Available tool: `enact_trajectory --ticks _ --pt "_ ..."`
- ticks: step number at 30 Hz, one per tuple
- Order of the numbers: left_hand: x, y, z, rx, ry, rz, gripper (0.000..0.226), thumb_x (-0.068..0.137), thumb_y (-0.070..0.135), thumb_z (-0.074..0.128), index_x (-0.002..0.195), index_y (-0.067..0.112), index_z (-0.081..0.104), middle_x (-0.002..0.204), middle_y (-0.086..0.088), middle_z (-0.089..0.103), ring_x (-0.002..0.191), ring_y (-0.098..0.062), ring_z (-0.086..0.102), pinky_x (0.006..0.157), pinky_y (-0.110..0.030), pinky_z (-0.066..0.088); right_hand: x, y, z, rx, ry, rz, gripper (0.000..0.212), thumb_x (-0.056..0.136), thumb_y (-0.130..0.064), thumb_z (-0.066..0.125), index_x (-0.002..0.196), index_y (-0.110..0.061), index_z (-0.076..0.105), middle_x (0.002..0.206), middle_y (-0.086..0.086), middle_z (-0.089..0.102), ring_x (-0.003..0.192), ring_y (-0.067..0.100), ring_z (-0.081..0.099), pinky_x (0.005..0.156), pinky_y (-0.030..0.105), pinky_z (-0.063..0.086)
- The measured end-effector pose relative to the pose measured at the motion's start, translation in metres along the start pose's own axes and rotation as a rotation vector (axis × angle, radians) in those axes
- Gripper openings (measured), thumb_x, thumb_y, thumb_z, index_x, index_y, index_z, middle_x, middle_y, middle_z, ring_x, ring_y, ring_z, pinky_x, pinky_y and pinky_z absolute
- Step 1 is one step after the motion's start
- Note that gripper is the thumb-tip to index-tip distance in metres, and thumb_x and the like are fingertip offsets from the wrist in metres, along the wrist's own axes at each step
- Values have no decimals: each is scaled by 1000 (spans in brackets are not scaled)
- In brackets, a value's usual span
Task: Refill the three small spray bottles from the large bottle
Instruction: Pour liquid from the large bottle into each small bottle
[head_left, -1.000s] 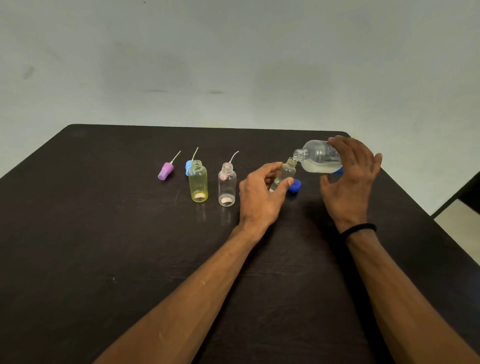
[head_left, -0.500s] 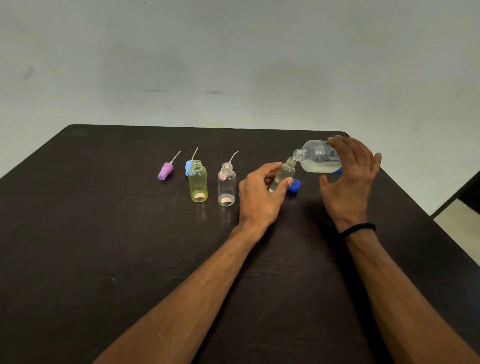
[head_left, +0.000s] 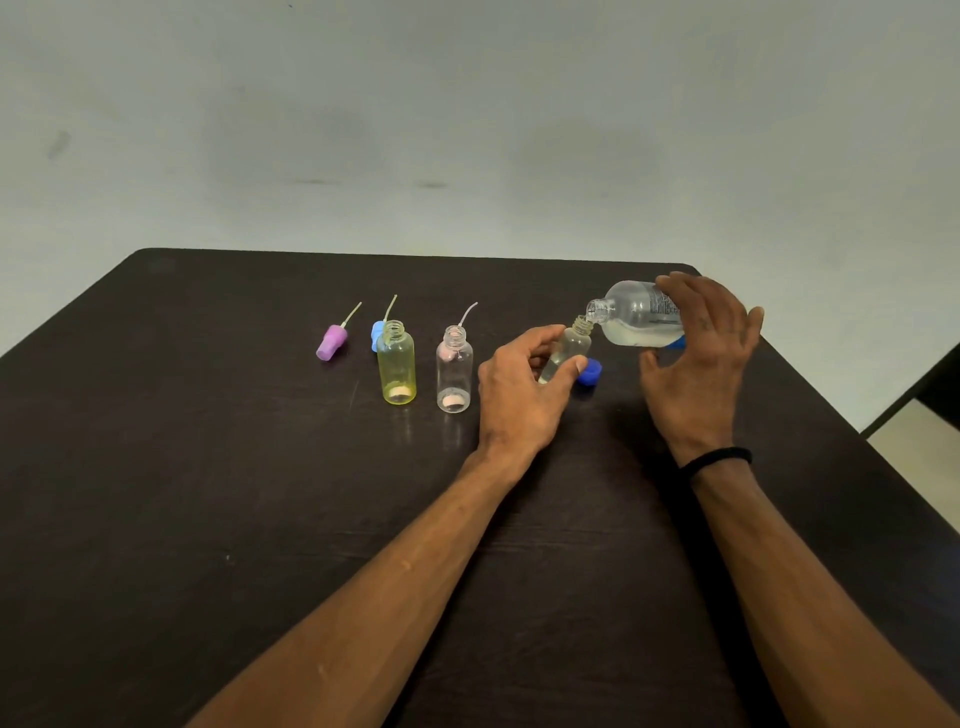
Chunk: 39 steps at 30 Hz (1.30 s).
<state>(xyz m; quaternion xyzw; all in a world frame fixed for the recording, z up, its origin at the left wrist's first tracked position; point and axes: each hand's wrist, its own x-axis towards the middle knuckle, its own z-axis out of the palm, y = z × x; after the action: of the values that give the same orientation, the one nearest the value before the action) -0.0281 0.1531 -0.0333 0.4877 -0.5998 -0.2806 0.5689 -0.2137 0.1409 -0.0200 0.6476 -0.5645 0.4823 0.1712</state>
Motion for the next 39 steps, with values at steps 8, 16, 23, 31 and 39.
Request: enact_trajectory --ticks 8,16,23,31,39 --pt "0 1 0 1 0 5 44 88 24 85 130 20 73 115 10 78 103 2 70 93 -16 57 0 0 0 11 1 0 82 70 10 78 145 -19 60 150 5 57 147 23 42 124 74 14" --pt "0 1 -1 2 -5 1 44 88 24 84 131 20 73 116 9 78 104 2 70 96 -19 57 1 1 0 9 -2 0 82 70 9 77 145 -20 60 150 4 57 148 23 42 124 74 14" --pt "0 2 -1 2 -12 -4 44 89 24 84 130 20 73 116 9 78 105 0 70 96 -21 58 1 2 1 4 -2 -1 83 70 9 78 145 -20 60 150 4 57 147 22 41 124 74 14" --pt "0 2 -1 -9 -11 -10 44 89 23 84 130 20 73 116 8 78 106 -1 71 97 -22 58 0 1 1 10 13 -9 82 69 10 78 144 -19 61 149 5 57 146 24 43 123 75 16" --pt "-1 3 -1 -5 -11 -5 43 88 24 85 130 21 73 116 9 78 105 1 70 96 -20 57 1 2 0 6 4 -5 83 69 10 78 144 -20 61 149 4 57 147 23 42 123 75 15"
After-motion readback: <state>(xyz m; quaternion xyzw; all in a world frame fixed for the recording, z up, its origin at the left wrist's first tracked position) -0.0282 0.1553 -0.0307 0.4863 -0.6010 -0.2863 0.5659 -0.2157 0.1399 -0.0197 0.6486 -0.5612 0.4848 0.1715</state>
